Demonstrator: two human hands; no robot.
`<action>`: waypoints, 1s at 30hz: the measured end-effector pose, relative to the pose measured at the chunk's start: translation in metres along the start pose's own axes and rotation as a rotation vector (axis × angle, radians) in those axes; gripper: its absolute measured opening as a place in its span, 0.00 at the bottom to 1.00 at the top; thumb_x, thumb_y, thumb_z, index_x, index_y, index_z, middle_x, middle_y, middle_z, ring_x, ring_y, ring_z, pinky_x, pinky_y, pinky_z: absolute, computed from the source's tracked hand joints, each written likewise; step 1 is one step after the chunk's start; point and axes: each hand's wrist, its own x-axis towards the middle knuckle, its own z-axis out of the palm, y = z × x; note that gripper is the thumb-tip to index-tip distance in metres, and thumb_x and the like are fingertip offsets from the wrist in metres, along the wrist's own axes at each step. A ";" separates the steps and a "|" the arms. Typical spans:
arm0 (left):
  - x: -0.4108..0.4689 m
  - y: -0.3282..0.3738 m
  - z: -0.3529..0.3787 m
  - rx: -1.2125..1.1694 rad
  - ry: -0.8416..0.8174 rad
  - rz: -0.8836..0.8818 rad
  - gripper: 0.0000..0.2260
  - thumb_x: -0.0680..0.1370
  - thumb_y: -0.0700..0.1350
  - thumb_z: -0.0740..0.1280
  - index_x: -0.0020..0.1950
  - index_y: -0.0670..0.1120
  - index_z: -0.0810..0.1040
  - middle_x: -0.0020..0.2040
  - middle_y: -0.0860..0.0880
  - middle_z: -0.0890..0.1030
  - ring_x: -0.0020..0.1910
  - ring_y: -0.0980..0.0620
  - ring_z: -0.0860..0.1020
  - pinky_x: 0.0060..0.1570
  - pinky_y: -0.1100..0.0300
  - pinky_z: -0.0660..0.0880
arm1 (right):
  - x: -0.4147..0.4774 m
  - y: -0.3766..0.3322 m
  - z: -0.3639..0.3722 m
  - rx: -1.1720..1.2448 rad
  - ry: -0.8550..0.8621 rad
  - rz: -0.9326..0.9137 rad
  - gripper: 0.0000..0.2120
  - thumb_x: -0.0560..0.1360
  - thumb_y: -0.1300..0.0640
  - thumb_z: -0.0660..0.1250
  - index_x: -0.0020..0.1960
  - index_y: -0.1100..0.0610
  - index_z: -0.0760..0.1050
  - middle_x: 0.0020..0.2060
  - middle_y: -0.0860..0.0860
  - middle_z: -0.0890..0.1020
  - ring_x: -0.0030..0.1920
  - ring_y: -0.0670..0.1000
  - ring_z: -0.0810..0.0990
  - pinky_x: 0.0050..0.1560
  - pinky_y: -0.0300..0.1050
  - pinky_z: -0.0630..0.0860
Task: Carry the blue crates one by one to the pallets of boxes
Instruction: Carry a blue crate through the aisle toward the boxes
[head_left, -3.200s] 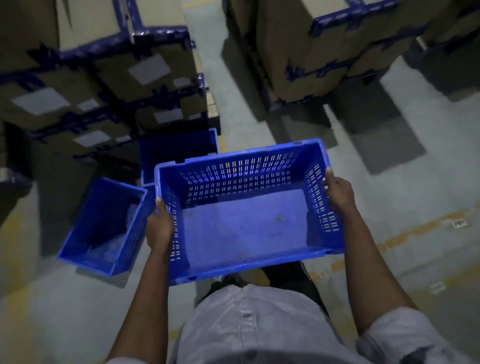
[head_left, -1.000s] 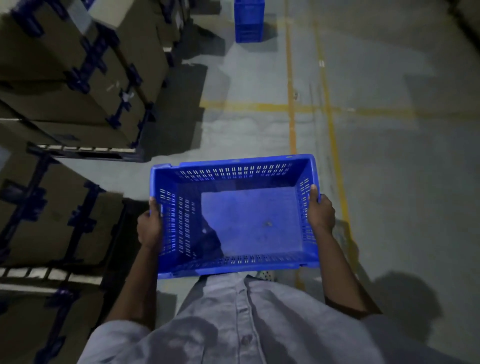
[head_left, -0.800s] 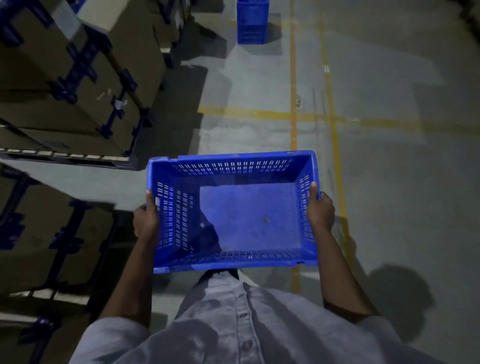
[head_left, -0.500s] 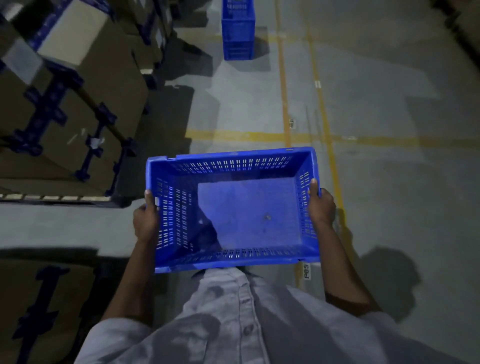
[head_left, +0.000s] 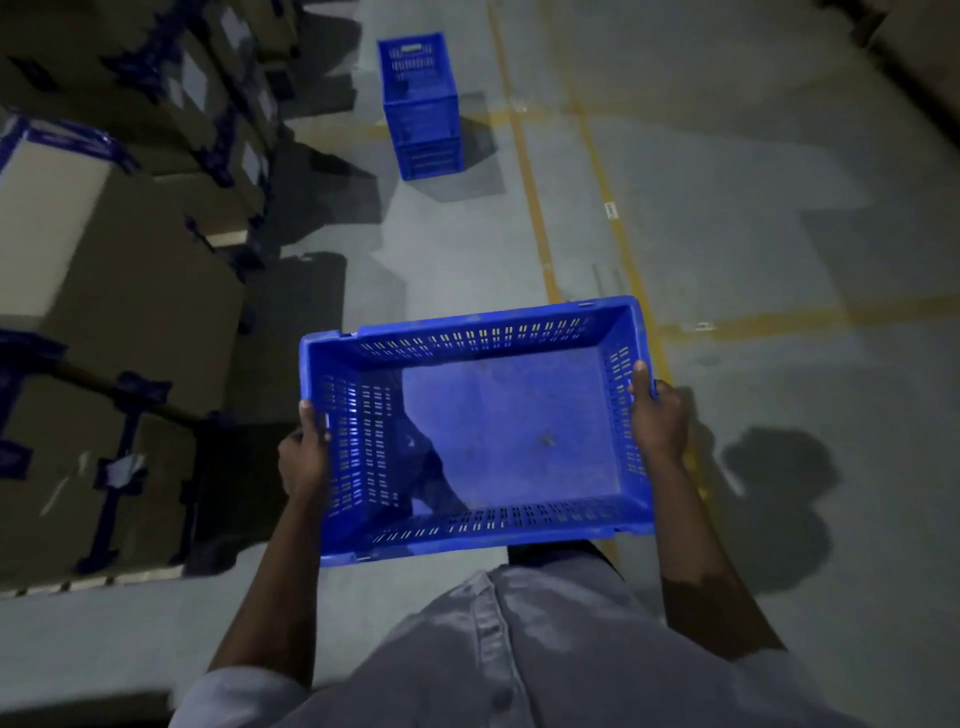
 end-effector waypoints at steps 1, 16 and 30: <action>0.017 0.019 0.017 -0.005 -0.005 0.005 0.45 0.74 0.88 0.58 0.48 0.46 0.87 0.44 0.45 0.89 0.45 0.41 0.89 0.57 0.34 0.86 | 0.025 -0.011 0.010 0.000 -0.001 -0.006 0.38 0.81 0.20 0.53 0.45 0.55 0.77 0.41 0.54 0.82 0.42 0.59 0.82 0.43 0.53 0.77; 0.187 0.311 0.209 -0.030 0.101 0.017 0.42 0.79 0.84 0.57 0.52 0.46 0.87 0.47 0.45 0.88 0.46 0.43 0.87 0.47 0.48 0.79 | 0.352 -0.246 0.092 0.029 0.010 -0.026 0.36 0.82 0.22 0.56 0.44 0.55 0.76 0.42 0.53 0.83 0.42 0.56 0.82 0.43 0.50 0.72; 0.428 0.570 0.399 -0.029 0.066 -0.091 0.46 0.74 0.88 0.57 0.57 0.47 0.86 0.53 0.45 0.88 0.50 0.40 0.87 0.59 0.42 0.83 | 0.650 -0.465 0.192 -0.064 0.038 0.006 0.37 0.82 0.22 0.54 0.48 0.55 0.80 0.42 0.53 0.83 0.44 0.60 0.81 0.47 0.52 0.74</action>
